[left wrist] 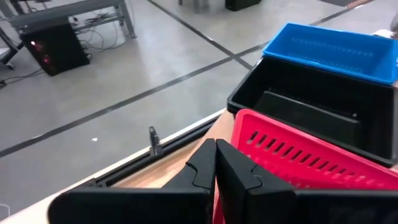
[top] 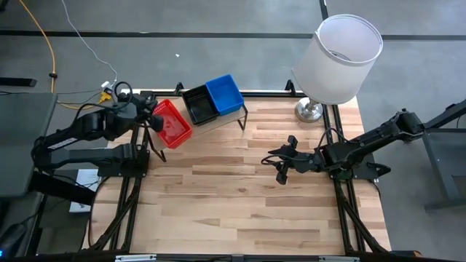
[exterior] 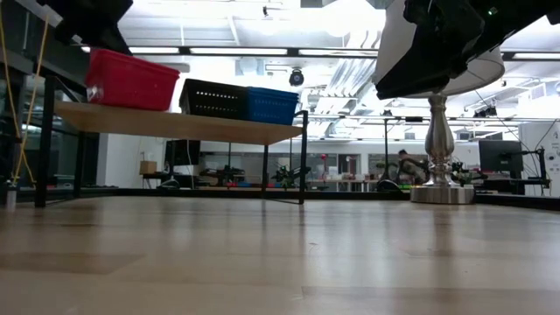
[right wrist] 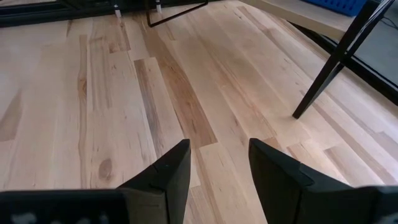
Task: Stack baskets on shelf by color
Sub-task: Stack the red bin on top of the other red bin on the shelf
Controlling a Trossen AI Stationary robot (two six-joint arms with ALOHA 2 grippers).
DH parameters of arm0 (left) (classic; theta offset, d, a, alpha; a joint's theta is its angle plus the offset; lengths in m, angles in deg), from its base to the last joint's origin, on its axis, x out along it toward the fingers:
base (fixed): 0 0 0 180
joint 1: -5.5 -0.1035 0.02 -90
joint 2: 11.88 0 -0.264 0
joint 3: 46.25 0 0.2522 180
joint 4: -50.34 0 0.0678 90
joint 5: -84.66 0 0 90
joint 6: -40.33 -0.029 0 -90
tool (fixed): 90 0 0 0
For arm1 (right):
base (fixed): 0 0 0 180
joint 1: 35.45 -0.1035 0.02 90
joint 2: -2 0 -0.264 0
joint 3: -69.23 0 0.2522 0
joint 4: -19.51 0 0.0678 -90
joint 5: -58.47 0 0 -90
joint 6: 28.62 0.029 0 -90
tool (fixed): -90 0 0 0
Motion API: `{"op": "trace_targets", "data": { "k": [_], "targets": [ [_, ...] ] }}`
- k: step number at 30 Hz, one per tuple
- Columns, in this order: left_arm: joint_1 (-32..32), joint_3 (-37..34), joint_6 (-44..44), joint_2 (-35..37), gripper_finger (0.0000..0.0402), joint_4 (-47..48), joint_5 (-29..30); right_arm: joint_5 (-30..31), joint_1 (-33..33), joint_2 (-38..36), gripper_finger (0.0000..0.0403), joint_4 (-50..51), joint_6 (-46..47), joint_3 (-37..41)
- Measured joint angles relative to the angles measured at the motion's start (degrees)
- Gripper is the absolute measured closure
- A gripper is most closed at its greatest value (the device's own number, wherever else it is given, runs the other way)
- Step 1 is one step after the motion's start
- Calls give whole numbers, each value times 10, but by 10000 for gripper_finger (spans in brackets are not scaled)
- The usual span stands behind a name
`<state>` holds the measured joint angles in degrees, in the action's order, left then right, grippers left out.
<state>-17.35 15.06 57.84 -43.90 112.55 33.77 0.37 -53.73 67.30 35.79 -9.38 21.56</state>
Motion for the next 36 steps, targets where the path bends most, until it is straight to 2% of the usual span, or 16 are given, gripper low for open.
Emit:
{"op": "trace_targets", "data": {
  "k": [11, 17, 20, 23, 26, 30, 33, 36],
  "targets": [
    [0, 0, 28, -30, 401, 18, 6, 0, 0, 0, 252, 0, 0, 0],
    [0, 0, 0, -41, 401, -14, 3, -3, 0, 0, 252, 0, -1, 0],
    [0, 0, -53, -41, 401, -37, -51, -3, 0, 0, 252, 0, -1, 0],
    [4, 2, -62, -44, 401, -35, -109, -3, 0, 0, 252, 0, -2, 0],
    [24, 22, -60, -48, 401, 11, -113, -3, 0, 0, 252, 0, -1, 0],
    [66, 76, -27, -58, 401, 121, -106, -2, 0, 0, 252, 0, 0, 0],
    [102, 125, 37, -75, 401, 213, -126, -2, 0, 0, 252, -1, 0, 0],
    [130, 167, 138, -100, 401, 318, -163, -2, 0, 0, 252, -2, 3, 0]
  ]
}}
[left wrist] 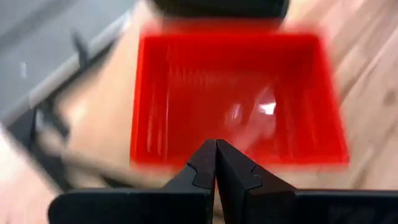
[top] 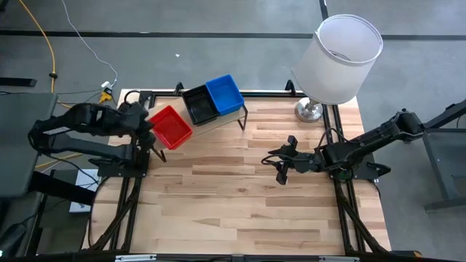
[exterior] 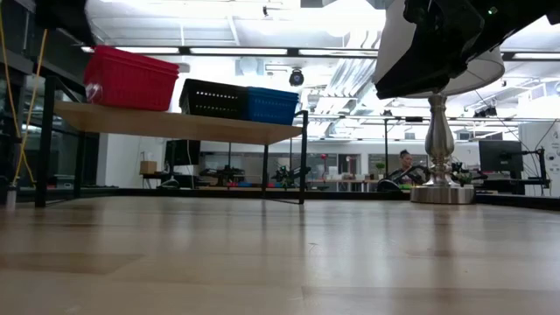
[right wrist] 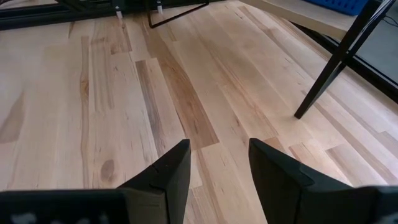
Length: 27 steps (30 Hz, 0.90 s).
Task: Stack baskets on shelf by color
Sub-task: Stack the red bin on top of the other red bin on the shelf
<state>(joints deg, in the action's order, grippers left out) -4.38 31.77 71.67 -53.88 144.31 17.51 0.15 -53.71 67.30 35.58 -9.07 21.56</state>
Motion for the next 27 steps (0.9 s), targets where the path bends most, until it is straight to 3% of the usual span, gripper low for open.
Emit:
{"op": "trace_targets", "data": {
  "k": [3, 5, 20, 27],
  "targets": [
    [15, 14, 91, -24, 401, 95, -25, 0, 0, 0, 252, 0, 1, 0],
    [19, 6, 116, -35, 401, 94, -30, 0, 0, 0, 252, 0, 1, 0],
    [11, -28, 122, -107, 401, 88, -10, 3, 0, 0, 252, -1, 10, 0],
    [11, -28, 120, -121, 401, 87, 52, 3, 0, 0, 252, -1, 10, 0]
  ]
}}
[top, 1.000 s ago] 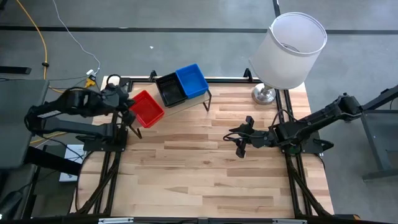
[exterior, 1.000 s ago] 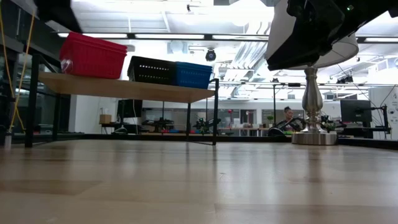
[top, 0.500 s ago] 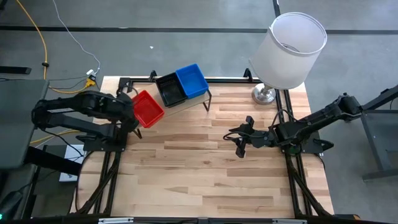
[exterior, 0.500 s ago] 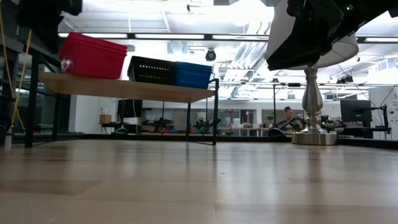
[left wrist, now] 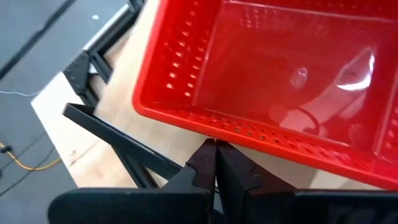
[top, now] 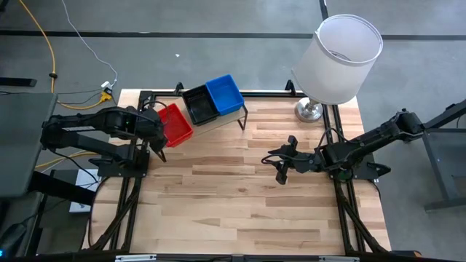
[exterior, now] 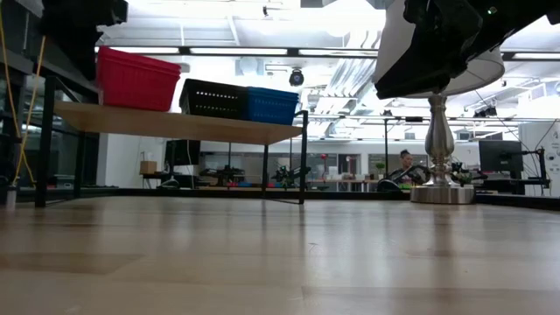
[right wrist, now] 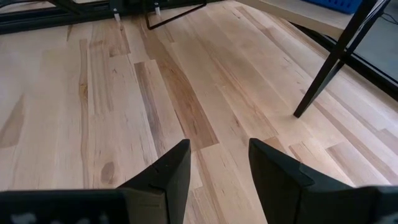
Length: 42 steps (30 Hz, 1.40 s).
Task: Stack baskets on shelf by color
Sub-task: Stack the red bin on top of the other red bin on the shelf, then return to Home Position
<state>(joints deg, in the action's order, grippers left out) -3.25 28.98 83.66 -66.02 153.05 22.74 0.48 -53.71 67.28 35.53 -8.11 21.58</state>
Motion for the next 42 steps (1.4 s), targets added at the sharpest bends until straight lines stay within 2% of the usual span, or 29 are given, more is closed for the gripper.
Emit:
{"op": "trace_targets", "data": {
  "k": [12, 19, 22, 26, 29, 32, 37, 40, 42],
  "targets": [
    [0, 0, -10, 0, 401, -11, 80, 0, 0, 0, 252, 0, 0, 0],
    [0, 0, -37, 1, 401, -28, 195, 0, 0, 0, 252, 0, 0, 0],
    [0, 6, -52, 7, 401, -23, 201, -1, 0, 0, 252, 0, 1, 0],
    [7, 47, -53, 16, 401, -30, 193, -1, 0, 0, 252, 0, 1, 0],
    [43, 61, -107, 32, 401, -114, 174, 6, 0, 0, 252, 0, 2, 0],
    [110, 42, -182, 54, 401, -283, 136, 8, -2, 0, 252, -3, 2, 0],
    [225, -36, -321, 64, 401, -583, 94, 9, -13, 0, 252, -6, 5, 0],
    [282, -91, -363, 59, 401, -691, 91, 23, -26, 0, 252, -6, 2, 0],
    [309, -129, -375, 59, 401, -722, 105, 41, -37, 0, 252, -5, 1, 0]
  ]
}}
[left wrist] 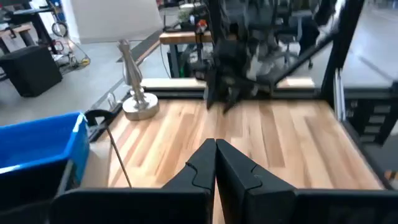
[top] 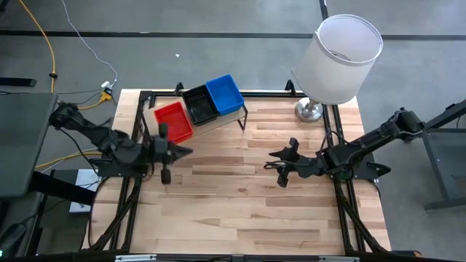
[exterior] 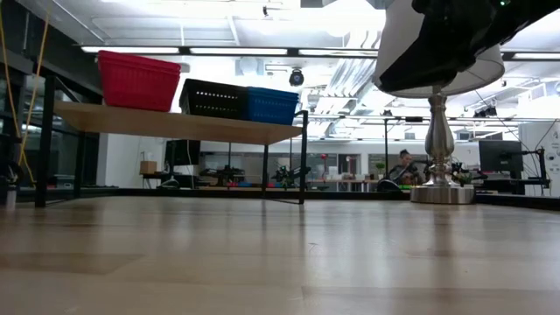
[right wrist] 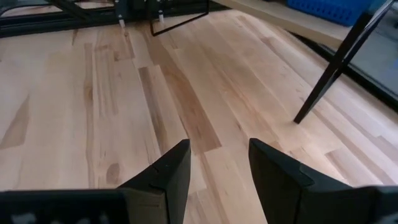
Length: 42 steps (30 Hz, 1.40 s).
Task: Stack baskets on shelf by color
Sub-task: Return to Home Position
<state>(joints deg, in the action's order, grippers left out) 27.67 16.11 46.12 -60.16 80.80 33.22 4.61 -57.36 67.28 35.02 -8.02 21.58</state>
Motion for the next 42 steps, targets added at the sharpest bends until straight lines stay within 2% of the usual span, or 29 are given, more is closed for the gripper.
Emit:
{"op": "trace_targets", "data": {
  "k": [4, 7, 10, 14, 19, 24, 29, 37, 42],
  "targets": [
    [24, -72, -11, 24, 401, -37, 9, 16, -16, 0, 252, 7, -2, 0],
    [13, -126, -16, 72, 401, -72, -20, 18, -24, 0, 263, 13, 0, 0],
    [-20, -191, -58, 119, 401, -146, -129, 19, -26, 0, 304, 19, 6, 0],
    [-83, -268, -90, 159, 401, -225, -280, 34, -22, -10, 388, 42, 29, 0],
    [-153, -328, -76, 191, 401, -242, -407, 39, -21, -62, 387, 117, 71, 0],
    [-179, -388, -75, 243, 401, -277, -431, 43, -30, -131, 397, 190, 118, 0],
    [-184, -433, -75, 311, 401, -299, -432, 44, -49, -172, 401, 203, 120, 0],
    [-184, -435, -64, 373, 401, -289, -454, 57, -52, -181, 402, 203, 115, 0],
    [-184, -435, -54, 379, 401, -235, -424, 57, -52, -181, 402, 203, 115, 0]
  ]
}}
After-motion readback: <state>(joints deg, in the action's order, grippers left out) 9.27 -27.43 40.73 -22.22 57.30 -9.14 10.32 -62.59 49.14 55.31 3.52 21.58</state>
